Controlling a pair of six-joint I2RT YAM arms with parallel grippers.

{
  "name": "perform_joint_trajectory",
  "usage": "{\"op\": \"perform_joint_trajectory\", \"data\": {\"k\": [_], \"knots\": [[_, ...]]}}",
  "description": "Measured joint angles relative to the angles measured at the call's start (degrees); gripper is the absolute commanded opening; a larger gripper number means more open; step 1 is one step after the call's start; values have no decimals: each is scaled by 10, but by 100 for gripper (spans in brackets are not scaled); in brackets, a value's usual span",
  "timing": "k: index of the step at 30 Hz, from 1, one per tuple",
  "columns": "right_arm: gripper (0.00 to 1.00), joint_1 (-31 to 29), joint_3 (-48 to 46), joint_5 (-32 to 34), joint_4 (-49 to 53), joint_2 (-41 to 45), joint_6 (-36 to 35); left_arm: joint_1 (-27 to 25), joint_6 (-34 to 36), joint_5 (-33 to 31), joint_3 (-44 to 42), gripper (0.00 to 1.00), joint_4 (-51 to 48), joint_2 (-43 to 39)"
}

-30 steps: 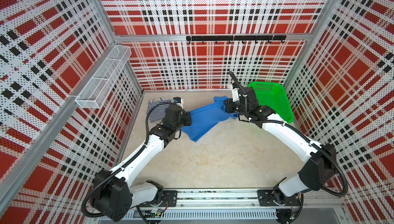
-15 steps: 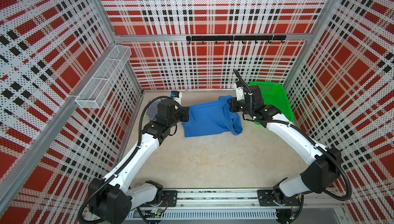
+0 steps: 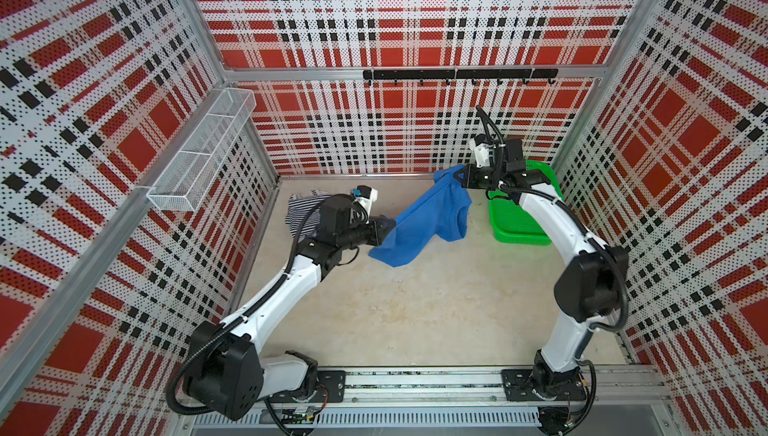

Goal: Fold and stack the tank tops

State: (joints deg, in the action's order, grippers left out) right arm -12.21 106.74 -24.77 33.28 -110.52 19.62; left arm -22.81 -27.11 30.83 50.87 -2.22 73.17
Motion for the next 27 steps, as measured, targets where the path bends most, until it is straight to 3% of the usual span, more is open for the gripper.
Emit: {"op": "perform_joint_trajectory", "data": {"k": [1, 3, 6, 12, 13, 15, 17, 21, 25, 27], "knots": [[1, 3, 27, -9, 22, -28, -4, -5, -20, 7, -21, 0, 24, -3], [28, 2, 93, -22, 71, -89, -11, -7, -64, 15, -64, 0, 80, -13], [50, 5, 141, 15, 88, -130, -16, 17, -107, 30, -107, 0, 126, -32], [53, 18, 77, 89, 79, -82, -16, 126, -136, 48, -146, 0, 185, 9], [53, 14, 53, 99, 77, -66, -16, 144, -133, 50, -146, 9, 189, 26], [52, -5, -9, 118, 73, -26, -19, 184, -116, 54, -146, 44, 191, 66], [51, -31, -70, 129, 65, 8, -19, 214, -102, 48, -144, 59, 178, 100], [49, -91, -177, 137, 45, 54, -12, 232, -55, -45, -119, 60, 86, 107], [44, -133, -241, 144, 26, 59, 6, 212, -11, -160, -73, 48, -5, 66], [43, -150, -260, 147, 20, 59, 17, 177, -2, -206, -64, 42, -36, 33]]}}
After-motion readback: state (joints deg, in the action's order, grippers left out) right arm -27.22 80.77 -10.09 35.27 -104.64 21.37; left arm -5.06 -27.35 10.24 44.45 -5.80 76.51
